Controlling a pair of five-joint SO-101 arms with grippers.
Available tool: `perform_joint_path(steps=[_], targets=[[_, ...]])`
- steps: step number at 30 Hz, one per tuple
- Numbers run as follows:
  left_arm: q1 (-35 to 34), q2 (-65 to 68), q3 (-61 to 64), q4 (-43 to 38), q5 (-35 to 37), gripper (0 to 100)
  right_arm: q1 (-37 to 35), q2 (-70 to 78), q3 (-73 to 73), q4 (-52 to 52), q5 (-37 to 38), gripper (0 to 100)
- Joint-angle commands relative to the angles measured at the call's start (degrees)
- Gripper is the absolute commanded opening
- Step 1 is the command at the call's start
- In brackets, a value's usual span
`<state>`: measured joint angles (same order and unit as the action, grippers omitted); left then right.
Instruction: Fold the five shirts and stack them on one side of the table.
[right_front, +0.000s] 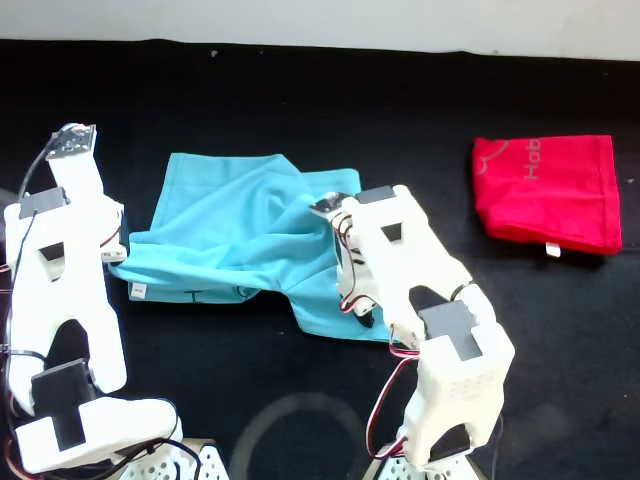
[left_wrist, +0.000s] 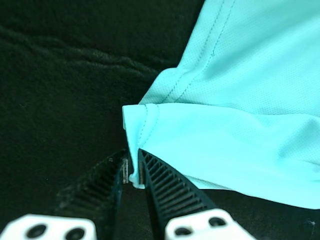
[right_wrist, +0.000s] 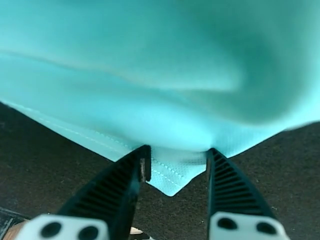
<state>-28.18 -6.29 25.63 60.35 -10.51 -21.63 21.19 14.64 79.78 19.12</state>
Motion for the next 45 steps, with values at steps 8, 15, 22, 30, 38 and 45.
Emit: perform_joint_path(steps=[8,15,22,30,38,45], targets=[[-0.1,-2.2,-1.7,3.2,-0.2,1,0.8,2.5,0.3,-1.1,0.6,0.7],[4.5,-2.7,-3.1,11.6,-0.4,1,2.1,-12.2,0.2,-0.8,0.4,0.6],[10.7,-2.8,-18.9,25.1,-0.1,1,10.0,-37.1,-2.8,-2.9,0.6,0.6],[14.5,-2.8,-45.4,39.4,0.0,1,16.3,-44.4,-14.4,-2.6,0.6,0.6],[14.4,-2.8,-52.9,40.4,4.7,1,16.6,-48.6,-22.0,-0.8,0.7,0.6],[14.5,-4.7,-57.4,40.4,6.9,1,16.7,-50.8,-25.4,-1.0,0.7,0.6]])
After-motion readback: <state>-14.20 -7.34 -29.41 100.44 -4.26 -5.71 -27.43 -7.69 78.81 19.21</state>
